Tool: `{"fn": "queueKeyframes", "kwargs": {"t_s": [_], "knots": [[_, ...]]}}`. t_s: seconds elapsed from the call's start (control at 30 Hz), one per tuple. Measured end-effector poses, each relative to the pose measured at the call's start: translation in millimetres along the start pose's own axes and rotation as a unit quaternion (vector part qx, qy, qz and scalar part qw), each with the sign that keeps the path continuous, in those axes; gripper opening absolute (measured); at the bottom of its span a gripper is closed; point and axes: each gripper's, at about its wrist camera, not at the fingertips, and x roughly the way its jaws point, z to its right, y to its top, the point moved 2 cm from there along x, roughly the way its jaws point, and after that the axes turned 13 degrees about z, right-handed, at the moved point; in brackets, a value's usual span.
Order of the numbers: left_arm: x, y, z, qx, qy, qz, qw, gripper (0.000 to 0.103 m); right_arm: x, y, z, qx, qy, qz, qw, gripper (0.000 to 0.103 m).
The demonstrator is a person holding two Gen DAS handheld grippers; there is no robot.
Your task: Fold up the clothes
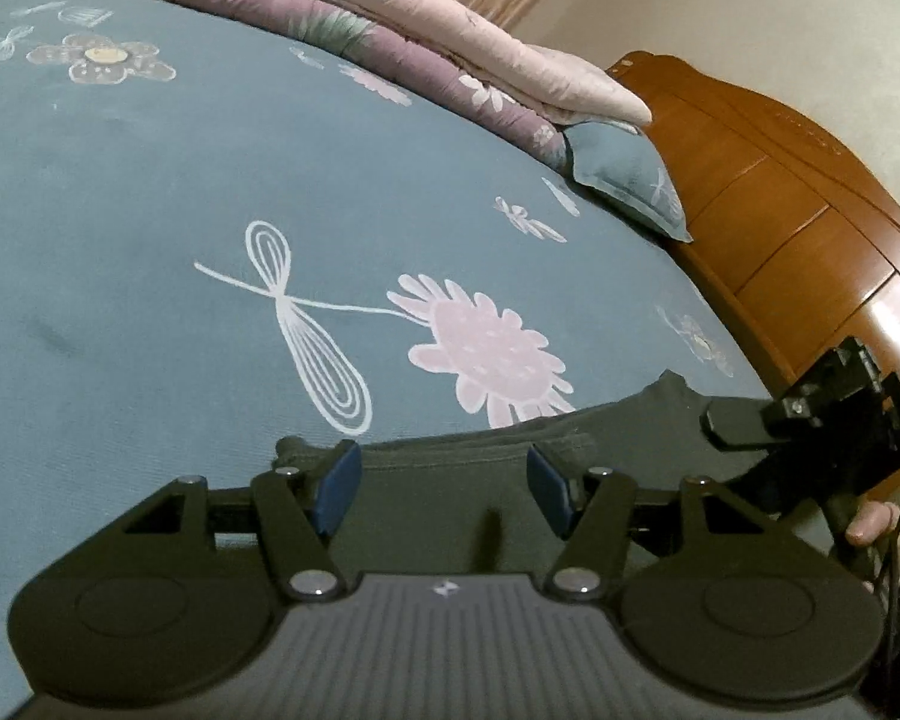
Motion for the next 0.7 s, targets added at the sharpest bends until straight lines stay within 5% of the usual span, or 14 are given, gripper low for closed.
{"fn": "queueKeyframes", "kwargs": {"t_s": [0.23,0.3,0.43,0.57,0.7], "knots": [[-22.7,-11.9,28.5,0.059,-0.048,-0.031,0.9966,0.065,6.7,10.4,-32.2,-0.038,-0.004,0.025,0.999,0.103],[-20.8,-22.9,29.8,0.054,-0.042,-0.047,0.9966,0.065,19.9,14.0,-38.2,-0.046,0.003,0.020,0.999,0.103],[-25.7,-33.3,23.8,0.028,-0.024,-0.065,0.9972,0.065,21.3,18.6,-21.8,-0.074,-0.064,0.020,0.995,0.101],[-41.6,-26.8,22.8,0.036,-0.013,-0.060,0.9975,0.065,-10.7,20.2,-27.6,-0.063,-0.041,0.021,0.997,0.103],[-45.1,-20.3,16.7,0.043,0.021,-0.055,0.9974,0.066,-23.2,4.4,-30.8,-0.055,-0.002,-0.028,0.998,0.103]]}}
